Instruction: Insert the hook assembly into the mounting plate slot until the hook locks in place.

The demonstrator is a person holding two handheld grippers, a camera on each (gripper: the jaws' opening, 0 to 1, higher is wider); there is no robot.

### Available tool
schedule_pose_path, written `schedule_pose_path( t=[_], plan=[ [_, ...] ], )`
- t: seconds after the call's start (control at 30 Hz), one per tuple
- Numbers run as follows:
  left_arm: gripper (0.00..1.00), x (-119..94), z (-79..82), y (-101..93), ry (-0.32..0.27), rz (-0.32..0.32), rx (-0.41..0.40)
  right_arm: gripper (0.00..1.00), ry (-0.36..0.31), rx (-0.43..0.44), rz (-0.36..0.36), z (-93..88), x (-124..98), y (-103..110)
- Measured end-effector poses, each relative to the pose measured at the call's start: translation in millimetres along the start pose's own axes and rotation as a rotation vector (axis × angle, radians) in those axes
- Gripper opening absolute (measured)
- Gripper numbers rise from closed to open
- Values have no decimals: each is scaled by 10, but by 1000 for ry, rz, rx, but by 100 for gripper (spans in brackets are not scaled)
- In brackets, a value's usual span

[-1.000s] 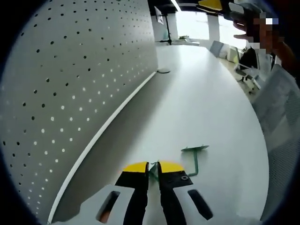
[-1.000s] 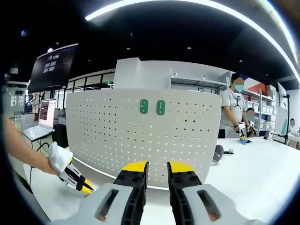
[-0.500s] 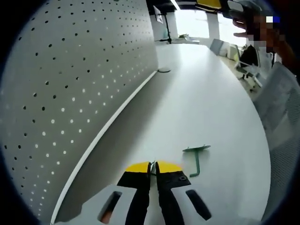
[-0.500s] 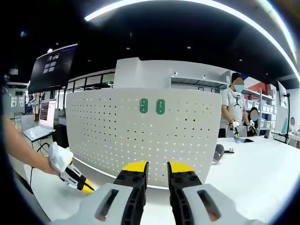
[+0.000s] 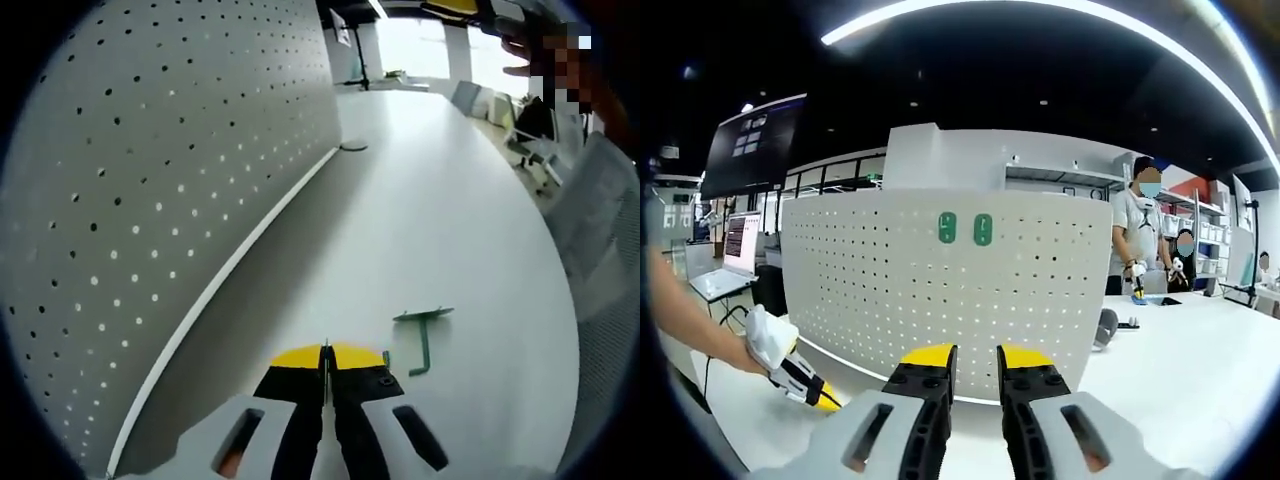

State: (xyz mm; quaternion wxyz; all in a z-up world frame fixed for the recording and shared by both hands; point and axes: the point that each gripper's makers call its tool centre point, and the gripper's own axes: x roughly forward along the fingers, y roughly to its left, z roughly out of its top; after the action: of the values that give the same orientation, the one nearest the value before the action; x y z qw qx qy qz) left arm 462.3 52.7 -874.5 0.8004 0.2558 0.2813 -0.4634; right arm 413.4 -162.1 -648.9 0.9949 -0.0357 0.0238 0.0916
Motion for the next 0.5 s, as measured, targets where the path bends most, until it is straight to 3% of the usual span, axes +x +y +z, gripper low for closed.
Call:
schedule_pose_path(
  t=[0.5],
  plan=[
    [2, -319, -25, 145, -59, 66, -109, 15, -18, -16, 78, 113, 99, 292]
  ],
)
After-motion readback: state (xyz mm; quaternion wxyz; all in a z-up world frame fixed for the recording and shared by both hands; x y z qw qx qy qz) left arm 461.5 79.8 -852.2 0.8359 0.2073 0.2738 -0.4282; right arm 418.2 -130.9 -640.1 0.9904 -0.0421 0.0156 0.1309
